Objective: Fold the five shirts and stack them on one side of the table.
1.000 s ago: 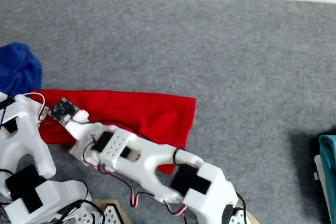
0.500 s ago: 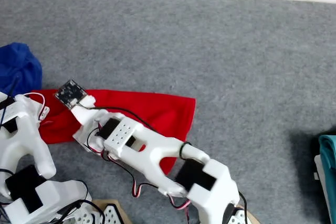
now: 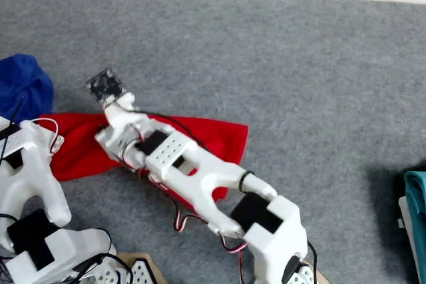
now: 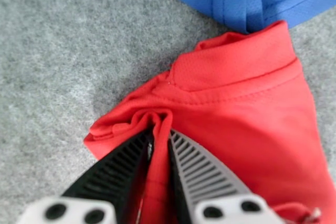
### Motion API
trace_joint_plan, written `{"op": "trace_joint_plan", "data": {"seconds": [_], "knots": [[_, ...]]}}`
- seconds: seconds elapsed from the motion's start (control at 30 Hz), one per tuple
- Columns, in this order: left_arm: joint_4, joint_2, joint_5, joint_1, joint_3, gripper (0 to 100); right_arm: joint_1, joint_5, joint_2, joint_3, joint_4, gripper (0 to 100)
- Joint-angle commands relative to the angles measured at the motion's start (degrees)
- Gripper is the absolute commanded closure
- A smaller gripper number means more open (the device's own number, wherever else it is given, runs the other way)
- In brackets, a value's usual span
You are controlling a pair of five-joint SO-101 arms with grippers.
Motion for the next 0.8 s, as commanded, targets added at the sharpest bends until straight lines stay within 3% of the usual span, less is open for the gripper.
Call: {"op": "trace_joint_plan", "data": {"seconds": [0.0, 0.13, 0.27, 0.4, 0.57, 0.77], "knots": [[-0.62, -0.22, 0.18, -0.31, -0.13, 97, 2.42, -0.18, -2.42, -4.09, -1.45, 98.4], [-0.62, -0.22, 0.09, -0.31, -0.22, 97, 2.07, -0.18, -1.10, -3.82, -0.84, 97.0], [-0.62, -0.66, 0.09, -0.31, -0.75, 96, 1.98, -0.18, -0.48, -4.62, 6.90, 85.6], [-0.35, -0.31, -3.52, 1.89, -3.30, 96, 1.01, -0.09, -4.70, -3.91, 12.70, 84.0], [-2.29, -0.31, -4.31, 4.79, -4.35, 79, -1.71, 5.80, -11.82, 2.77, 15.60, 84.0], [-8.70, -0.31, -4.31, 7.87, -4.26, 58, -2.59, 6.24, -20.97, 14.46, 9.63, 84.0]]}}
